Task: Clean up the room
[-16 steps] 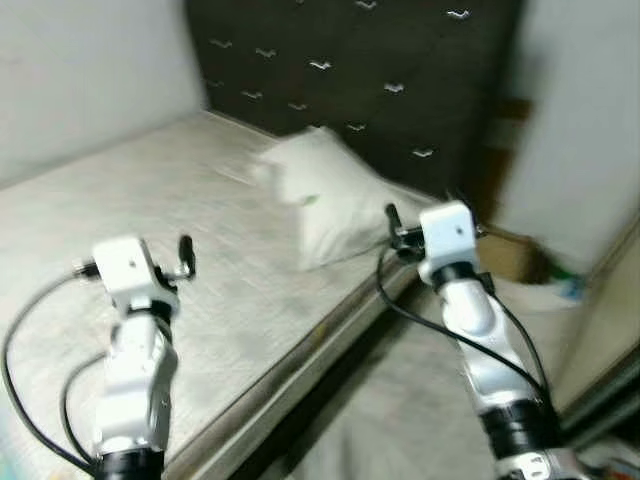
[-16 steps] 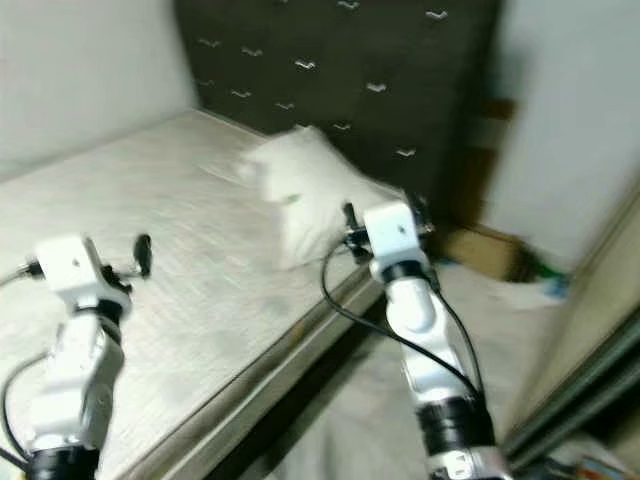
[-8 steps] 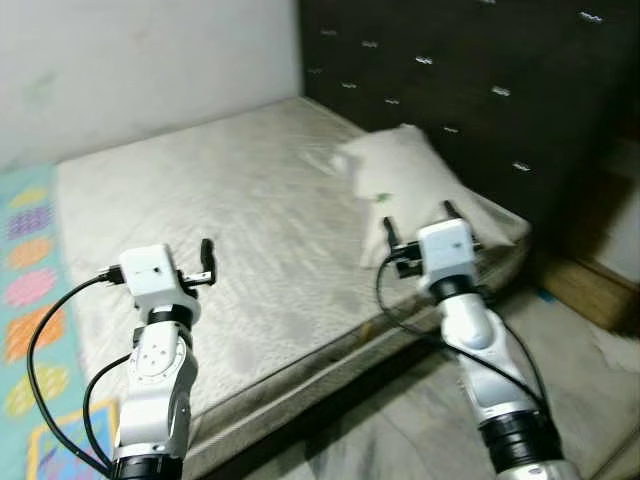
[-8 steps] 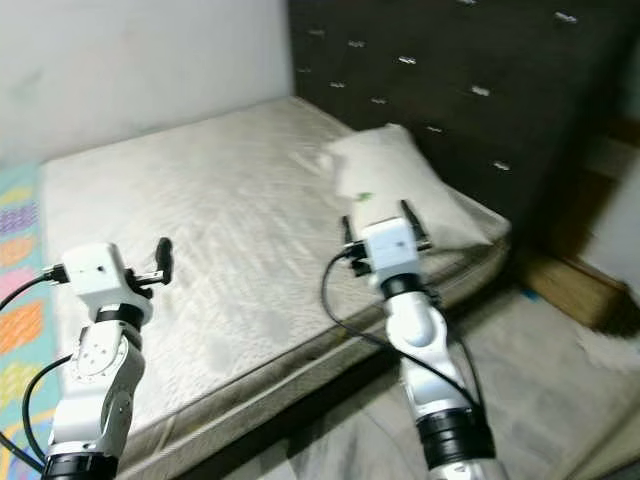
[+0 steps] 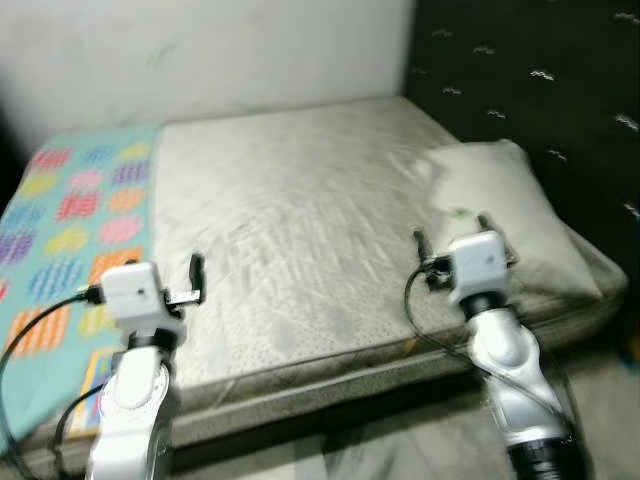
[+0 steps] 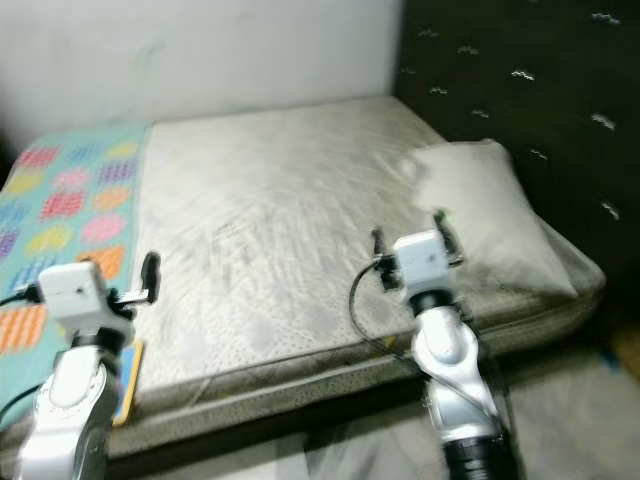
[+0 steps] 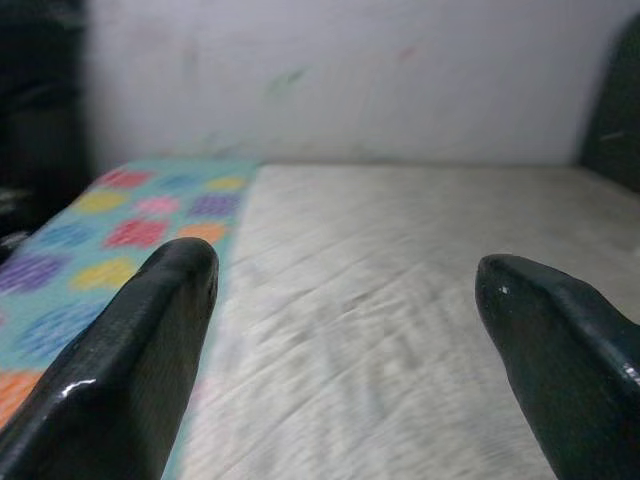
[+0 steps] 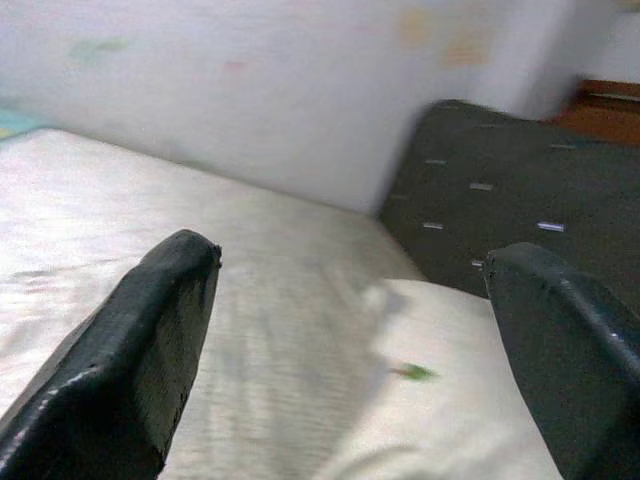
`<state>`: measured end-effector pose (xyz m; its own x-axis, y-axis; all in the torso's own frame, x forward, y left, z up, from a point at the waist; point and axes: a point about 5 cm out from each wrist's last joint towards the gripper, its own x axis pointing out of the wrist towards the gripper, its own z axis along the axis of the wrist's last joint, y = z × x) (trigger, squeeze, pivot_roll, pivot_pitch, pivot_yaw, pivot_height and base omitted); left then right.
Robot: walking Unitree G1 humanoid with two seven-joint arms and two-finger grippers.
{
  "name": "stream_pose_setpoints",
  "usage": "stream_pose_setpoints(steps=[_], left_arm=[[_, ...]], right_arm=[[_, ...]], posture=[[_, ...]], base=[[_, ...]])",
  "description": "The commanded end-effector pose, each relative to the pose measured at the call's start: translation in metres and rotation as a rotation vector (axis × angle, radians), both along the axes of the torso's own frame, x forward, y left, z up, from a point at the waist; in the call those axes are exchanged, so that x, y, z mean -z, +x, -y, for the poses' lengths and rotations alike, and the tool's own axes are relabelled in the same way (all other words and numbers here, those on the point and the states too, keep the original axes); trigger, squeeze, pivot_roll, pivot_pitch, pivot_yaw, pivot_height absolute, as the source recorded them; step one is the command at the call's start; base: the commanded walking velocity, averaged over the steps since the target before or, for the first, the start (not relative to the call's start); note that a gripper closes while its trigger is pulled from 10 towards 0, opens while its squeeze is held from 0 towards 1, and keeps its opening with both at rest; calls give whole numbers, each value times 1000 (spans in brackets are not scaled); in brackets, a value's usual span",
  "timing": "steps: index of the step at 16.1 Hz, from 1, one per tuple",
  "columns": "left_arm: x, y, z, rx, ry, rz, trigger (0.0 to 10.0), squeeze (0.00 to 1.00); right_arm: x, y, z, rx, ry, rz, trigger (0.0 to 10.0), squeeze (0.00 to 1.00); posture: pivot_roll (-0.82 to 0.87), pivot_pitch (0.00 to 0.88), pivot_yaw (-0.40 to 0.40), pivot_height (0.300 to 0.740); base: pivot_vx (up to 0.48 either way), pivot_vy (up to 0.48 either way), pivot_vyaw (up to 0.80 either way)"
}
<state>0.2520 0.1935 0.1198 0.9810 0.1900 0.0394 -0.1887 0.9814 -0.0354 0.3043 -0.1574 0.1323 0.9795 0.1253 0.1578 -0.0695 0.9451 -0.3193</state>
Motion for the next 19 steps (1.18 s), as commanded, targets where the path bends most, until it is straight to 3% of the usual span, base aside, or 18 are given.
stream_pose_setpoints(steps=[1,5,13,19], left_arm=[[-6,-2,4,25,2,8,10000,0],[-11,0,8,58,-11,13,10000,0],[-15,6,9,77,-32,16,10000,0],[-14,4,12,97,-36,6,10000,0]], right_arm=[[-1,-6,2,-9,8,-4,10000,0],[-5,-6,-5,-16,24,-2,10000,0],[-11,-1,1,10,27,16,10000,0],[-9,-7,-3,-17,3,8,10000,0]], posture=[[-29,0,-6,740],[-28,0,0,740],[-39,0,15,740],[-41,0,9,740]], base=[[0,0,650],[0,0,281],[0,0,0],[0,0,581]])
